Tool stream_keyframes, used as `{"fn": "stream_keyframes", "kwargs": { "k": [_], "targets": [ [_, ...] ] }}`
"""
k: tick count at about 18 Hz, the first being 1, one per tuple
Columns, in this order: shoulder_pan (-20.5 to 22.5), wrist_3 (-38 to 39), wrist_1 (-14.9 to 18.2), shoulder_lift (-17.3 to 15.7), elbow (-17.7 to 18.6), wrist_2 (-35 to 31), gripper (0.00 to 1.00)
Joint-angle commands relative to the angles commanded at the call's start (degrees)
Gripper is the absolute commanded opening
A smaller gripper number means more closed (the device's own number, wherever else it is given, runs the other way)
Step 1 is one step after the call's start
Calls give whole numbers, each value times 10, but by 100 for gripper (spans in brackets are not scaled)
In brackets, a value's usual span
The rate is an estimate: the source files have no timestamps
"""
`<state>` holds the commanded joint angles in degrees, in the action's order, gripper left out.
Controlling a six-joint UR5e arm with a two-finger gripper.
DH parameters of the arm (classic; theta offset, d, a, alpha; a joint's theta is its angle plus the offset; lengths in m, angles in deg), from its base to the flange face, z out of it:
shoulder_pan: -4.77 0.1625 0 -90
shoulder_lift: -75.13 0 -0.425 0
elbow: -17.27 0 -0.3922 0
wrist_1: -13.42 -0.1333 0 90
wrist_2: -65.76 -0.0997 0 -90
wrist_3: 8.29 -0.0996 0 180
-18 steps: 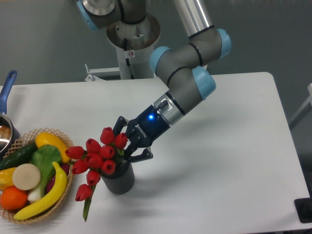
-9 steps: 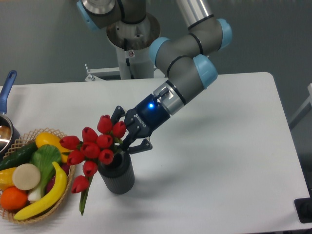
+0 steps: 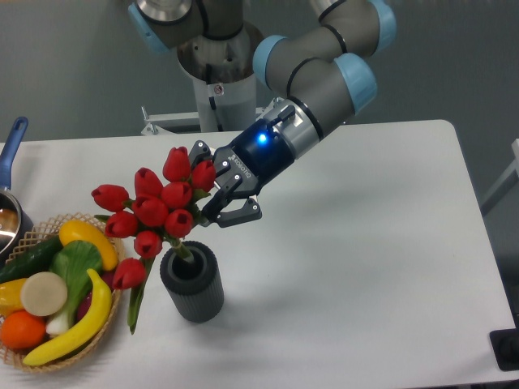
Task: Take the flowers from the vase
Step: 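Lift the gripped tulips straight up out of the vase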
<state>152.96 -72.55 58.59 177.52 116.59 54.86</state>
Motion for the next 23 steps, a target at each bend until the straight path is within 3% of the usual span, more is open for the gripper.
{"fn": "stream_keyframes", "kwargs": {
  "k": [7, 16, 23],
  "targets": [
    [-3, 54, 0, -1, -49, 13, 33],
    [12, 81, 1, -1, -77, 18, 32],
    [117, 101, 1, 1, -66, 46, 32]
  ]
}}
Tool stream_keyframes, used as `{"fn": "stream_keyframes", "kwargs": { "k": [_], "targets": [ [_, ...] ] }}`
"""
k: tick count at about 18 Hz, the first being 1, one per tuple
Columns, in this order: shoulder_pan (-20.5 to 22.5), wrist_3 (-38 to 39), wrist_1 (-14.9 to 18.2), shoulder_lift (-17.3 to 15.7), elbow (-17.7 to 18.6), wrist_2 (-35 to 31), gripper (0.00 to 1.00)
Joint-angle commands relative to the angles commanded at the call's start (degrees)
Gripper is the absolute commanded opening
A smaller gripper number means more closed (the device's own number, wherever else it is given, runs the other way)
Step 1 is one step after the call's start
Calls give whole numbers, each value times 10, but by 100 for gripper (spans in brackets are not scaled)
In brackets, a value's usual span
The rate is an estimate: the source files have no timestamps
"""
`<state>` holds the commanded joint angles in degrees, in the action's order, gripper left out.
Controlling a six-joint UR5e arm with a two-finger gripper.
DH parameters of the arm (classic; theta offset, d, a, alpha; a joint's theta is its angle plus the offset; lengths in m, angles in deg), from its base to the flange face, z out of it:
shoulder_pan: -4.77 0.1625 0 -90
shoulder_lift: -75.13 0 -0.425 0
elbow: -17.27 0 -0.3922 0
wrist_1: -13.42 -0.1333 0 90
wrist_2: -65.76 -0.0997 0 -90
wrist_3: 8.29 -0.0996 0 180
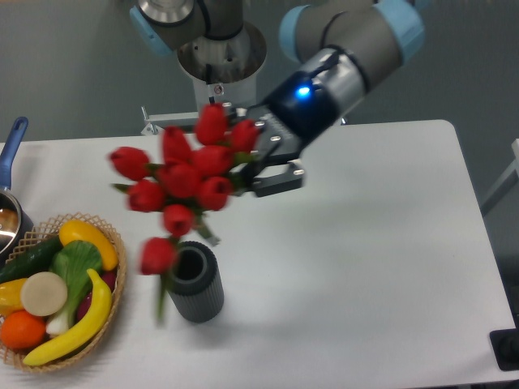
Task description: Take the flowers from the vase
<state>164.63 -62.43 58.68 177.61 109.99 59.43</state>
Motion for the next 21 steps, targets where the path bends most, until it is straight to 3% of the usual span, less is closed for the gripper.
{"fn": "stream_keyframes", "kwargs": {
  "k": [7, 21],
  "targets": [
    [74, 2, 0, 5, 9, 32, 32],
    [82, -3, -2, 6, 26, 34, 32]
  ]
}}
